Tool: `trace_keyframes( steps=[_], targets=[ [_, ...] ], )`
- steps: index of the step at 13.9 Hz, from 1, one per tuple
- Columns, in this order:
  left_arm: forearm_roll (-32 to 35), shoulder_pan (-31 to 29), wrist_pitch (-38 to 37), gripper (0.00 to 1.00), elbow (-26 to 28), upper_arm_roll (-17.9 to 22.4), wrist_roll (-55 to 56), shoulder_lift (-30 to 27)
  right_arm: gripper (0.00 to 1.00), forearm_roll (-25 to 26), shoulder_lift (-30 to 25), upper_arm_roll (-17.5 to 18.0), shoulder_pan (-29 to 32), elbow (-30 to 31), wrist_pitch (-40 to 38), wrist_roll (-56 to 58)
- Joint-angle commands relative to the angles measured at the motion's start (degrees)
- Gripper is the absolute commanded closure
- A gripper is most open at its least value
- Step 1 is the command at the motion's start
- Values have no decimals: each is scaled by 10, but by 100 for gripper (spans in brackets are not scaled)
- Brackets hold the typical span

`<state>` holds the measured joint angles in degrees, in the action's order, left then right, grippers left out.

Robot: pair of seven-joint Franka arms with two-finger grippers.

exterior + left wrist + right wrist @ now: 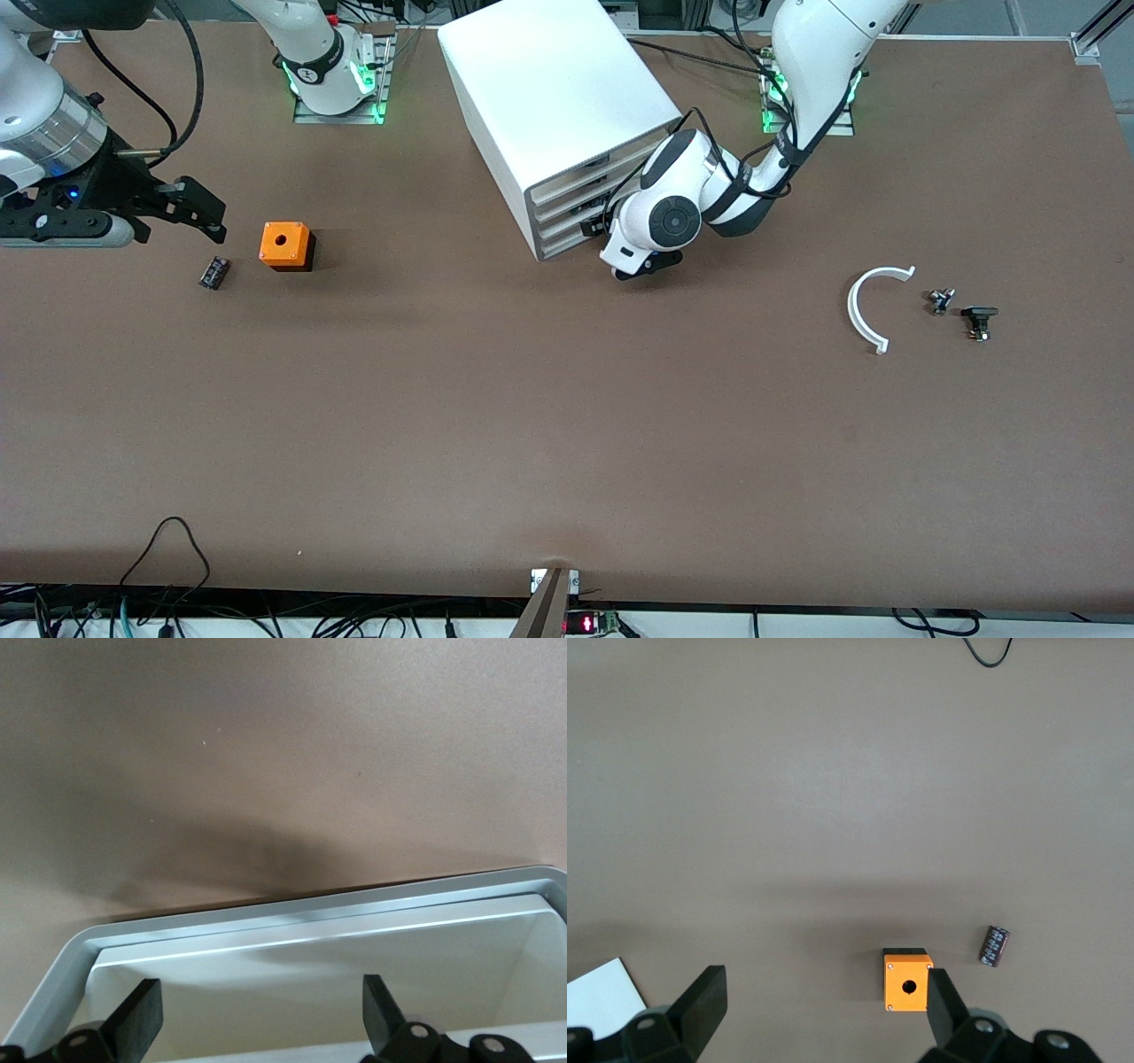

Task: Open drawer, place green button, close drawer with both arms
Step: 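Push the drawer shut with the left gripper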

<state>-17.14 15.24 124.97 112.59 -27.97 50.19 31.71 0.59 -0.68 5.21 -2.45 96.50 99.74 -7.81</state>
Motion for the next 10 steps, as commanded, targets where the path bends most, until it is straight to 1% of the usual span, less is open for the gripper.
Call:
trace_keyframes(
  steps=[1, 4, 6, 7, 8, 10],
  targets=[
    [-21, 0, -11, 1, 2, -7, -17, -3, 0, -12, -10, 0, 4, -1, -5, 12],
    [-21, -6, -33, 1, -4, -7, -18, -3, 0, -12, -9, 0, 4, -1, -4, 11],
    [-18, -10, -46, 1, -42, -5, -10, -7, 0, -12, -9, 0, 4, -2, -4, 11],
    [-9, -13, -78, 1, -66, 4, -11, -12, 0, -12, -9, 0, 4, -2, -4, 11],
    [19, -24, -116, 0, -93, 12, -11, -16, 0, -12, -10, 0, 4, -2, -4, 11],
    [122, -62, -203, 0, -159, 10, -19, -19, 0, -12, -9, 0, 4, -2, -2, 11]
  ],
)
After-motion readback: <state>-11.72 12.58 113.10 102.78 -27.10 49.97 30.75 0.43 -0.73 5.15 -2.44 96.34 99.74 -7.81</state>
